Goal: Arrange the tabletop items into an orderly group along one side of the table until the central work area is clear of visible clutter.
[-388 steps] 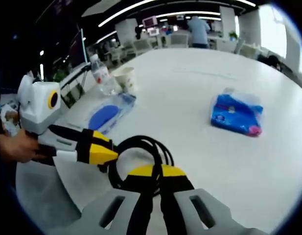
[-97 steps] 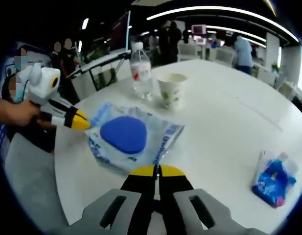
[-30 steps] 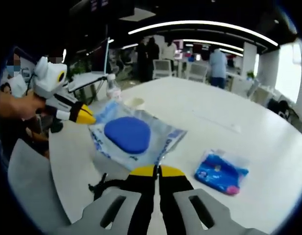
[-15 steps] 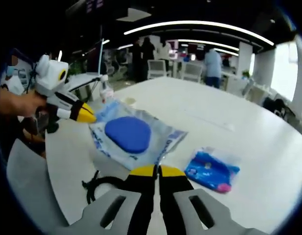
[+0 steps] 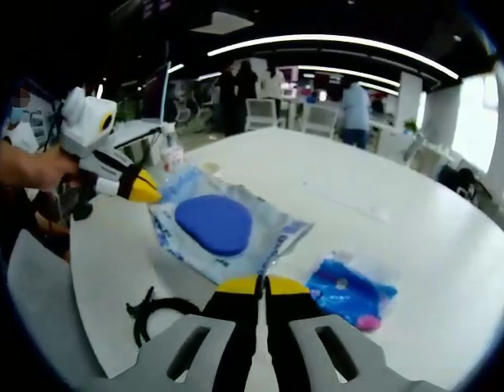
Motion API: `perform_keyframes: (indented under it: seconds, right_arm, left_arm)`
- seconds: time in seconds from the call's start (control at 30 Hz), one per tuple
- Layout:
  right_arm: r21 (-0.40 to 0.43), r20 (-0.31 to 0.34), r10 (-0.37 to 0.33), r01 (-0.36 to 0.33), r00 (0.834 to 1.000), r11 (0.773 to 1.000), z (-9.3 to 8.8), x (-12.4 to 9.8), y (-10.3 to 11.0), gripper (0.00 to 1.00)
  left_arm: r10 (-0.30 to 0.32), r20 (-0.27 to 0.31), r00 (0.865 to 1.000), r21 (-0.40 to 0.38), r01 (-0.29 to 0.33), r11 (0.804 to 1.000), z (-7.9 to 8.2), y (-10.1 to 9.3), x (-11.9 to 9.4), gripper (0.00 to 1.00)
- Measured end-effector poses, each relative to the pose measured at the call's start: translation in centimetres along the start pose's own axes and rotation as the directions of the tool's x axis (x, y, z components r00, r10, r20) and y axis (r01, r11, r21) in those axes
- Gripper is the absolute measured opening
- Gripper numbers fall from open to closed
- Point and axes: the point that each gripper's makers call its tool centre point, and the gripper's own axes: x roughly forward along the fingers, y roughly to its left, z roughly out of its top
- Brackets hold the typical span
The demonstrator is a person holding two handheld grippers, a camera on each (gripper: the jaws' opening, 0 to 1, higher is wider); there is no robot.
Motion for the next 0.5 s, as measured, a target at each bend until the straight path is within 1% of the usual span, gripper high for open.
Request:
perform_keyframes:
  seconds: [0.17, 0.5]
  right_arm:
    - [-0.007, 0.002, 0.0, 0.0, 1.0, 1.0, 0.2, 0.5, -0.1, 0.0]
    - [-0.007, -0.012, 0.001, -0.001, 1.0, 1.0, -0.1, 1.8, -0.4, 0.0]
  left_arm:
    - [0.002, 0.0, 1.0, -0.005, -0.002, 1.0, 0.2, 0.5, 0.5, 0.0]
    - [0.003, -0.002, 1.0, -0.022, -0.003, 1.0, -0.1, 1.3, 1.5, 0.0]
